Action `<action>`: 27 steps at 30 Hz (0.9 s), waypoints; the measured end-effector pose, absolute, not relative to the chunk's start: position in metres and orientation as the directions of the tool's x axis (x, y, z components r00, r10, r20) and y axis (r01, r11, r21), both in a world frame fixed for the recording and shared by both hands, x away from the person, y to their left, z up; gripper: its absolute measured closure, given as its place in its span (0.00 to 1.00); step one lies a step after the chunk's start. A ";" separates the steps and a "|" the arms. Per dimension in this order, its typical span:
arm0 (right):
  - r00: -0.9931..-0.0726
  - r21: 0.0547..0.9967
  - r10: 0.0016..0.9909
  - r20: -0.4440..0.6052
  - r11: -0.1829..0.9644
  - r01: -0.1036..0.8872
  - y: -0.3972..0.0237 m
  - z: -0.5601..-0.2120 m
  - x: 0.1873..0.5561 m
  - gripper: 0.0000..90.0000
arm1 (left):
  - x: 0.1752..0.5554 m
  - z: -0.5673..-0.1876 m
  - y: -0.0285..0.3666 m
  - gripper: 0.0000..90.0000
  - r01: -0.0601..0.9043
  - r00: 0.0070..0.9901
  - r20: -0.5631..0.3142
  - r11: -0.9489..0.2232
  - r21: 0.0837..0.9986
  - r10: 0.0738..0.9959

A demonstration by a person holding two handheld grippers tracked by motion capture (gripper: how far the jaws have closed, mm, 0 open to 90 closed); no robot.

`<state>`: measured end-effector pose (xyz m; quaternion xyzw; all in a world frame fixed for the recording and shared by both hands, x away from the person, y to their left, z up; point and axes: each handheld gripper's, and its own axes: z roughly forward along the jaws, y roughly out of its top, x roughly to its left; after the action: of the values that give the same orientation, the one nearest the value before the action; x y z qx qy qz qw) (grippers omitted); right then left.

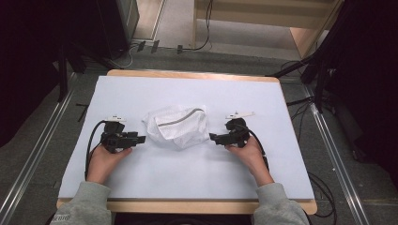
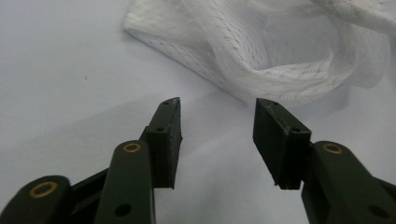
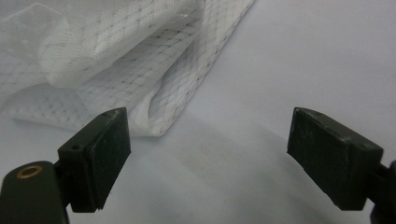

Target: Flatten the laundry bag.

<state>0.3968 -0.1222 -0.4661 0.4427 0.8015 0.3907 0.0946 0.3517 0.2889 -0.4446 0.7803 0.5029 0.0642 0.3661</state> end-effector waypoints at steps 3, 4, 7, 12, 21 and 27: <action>-0.591 0.707 0.779 0.211 0.295 0.642 -0.123 -0.465 0.395 0.16 | 0.352 -0.444 0.289 0.63 0.737 0.507 -0.263 -0.254 0.627 0.821; -0.601 0.707 0.770 0.215 0.302 0.640 -0.124 -0.464 0.394 0.16 | 0.352 -0.443 0.289 0.64 0.733 0.516 -0.256 -0.266 0.626 0.818; -0.611 0.716 0.766 0.201 0.311 0.625 -0.125 -0.462 0.391 0.16 | 0.354 -0.443 0.291 0.64 0.720 0.532 -0.243 -0.283 0.633 0.811; -0.619 0.721 0.753 0.223 0.300 0.625 -0.128 -0.462 0.387 0.16 | 0.358 -0.442 0.293 0.64 0.739 0.524 -0.282 -0.264 0.619 0.804; -0.642 0.742 0.749 0.165 0.335 0.581 -0.130 -0.458 0.373 0.32 | 0.364 -0.442 0.288 0.51 0.753 0.523 -0.309 -0.260 0.605 0.794; -0.654 0.727 0.738 0.167 0.355 0.587 -0.130 -0.461 0.369 0.39 | 0.365 -0.440 0.286 0.46 0.748 0.533 -0.314 -0.264 0.609 0.786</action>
<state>0.3686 -0.1298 -0.4606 0.4052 0.8177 0.3977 0.0949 0.3649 0.2861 -0.4400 0.7947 0.4826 0.0256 0.3674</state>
